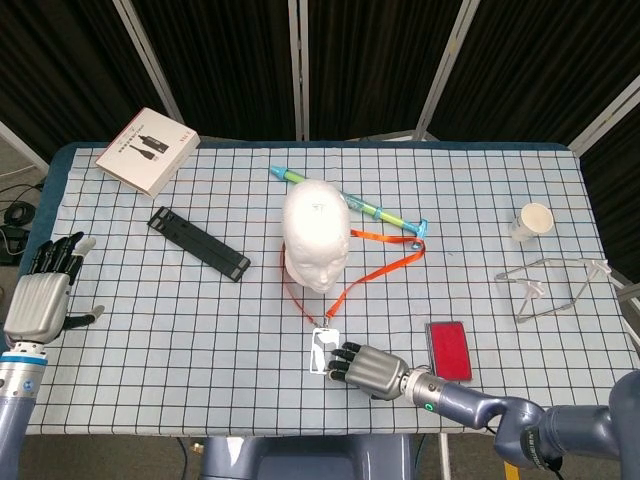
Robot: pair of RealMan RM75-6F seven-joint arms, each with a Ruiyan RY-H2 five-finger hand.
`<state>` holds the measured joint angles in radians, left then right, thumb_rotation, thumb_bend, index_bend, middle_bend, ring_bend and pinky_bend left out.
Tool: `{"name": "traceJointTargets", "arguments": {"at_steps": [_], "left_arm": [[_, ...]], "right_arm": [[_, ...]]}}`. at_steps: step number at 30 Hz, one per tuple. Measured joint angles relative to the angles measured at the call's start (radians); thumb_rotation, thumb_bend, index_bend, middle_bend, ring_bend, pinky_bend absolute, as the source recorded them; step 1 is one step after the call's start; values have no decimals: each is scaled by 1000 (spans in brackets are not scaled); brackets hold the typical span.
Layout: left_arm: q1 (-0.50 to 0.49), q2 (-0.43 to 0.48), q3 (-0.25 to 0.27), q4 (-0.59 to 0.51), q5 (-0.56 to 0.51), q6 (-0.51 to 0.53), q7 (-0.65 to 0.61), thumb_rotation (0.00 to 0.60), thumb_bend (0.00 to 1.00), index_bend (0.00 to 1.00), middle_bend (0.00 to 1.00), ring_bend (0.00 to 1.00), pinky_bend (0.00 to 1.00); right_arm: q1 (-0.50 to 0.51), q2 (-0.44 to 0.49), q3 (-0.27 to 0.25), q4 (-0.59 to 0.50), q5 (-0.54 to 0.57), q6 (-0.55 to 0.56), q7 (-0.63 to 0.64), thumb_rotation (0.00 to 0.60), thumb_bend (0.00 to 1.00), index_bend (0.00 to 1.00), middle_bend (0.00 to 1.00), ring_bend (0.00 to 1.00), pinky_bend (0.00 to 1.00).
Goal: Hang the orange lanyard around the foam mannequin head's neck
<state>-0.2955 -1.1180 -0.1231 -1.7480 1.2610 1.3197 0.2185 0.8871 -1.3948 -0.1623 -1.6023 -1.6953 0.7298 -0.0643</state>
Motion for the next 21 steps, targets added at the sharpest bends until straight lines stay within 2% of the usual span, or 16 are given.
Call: {"name": "traceJointTargets", "arguments": {"at_steps": [7,13,17,21], "left_arm": [[1,-2,0,1,0,0,1,600,197,0,0,0,0],[5,-1,2,1,5,3,-1,600,197,0,0,0,0],[13,2,6,-3,16,15,-3,600,197,0,0,0,0],[27,5,15,-11,38,39,-4,600,197,0,0,0,0]], "right_arm": [[-7,70,-14,-30,-63,70,-8,600,1000,213,169,78,139],[-34,172,-29,-57,-117,175,-32,600,1000,213,172,78,149],[-84,251,-40,-65,-140,284,-46,600,990,214,172,78,152],[-154,308,-44,-57,-148,413,-52,600,931,214,168,78,150]]}}
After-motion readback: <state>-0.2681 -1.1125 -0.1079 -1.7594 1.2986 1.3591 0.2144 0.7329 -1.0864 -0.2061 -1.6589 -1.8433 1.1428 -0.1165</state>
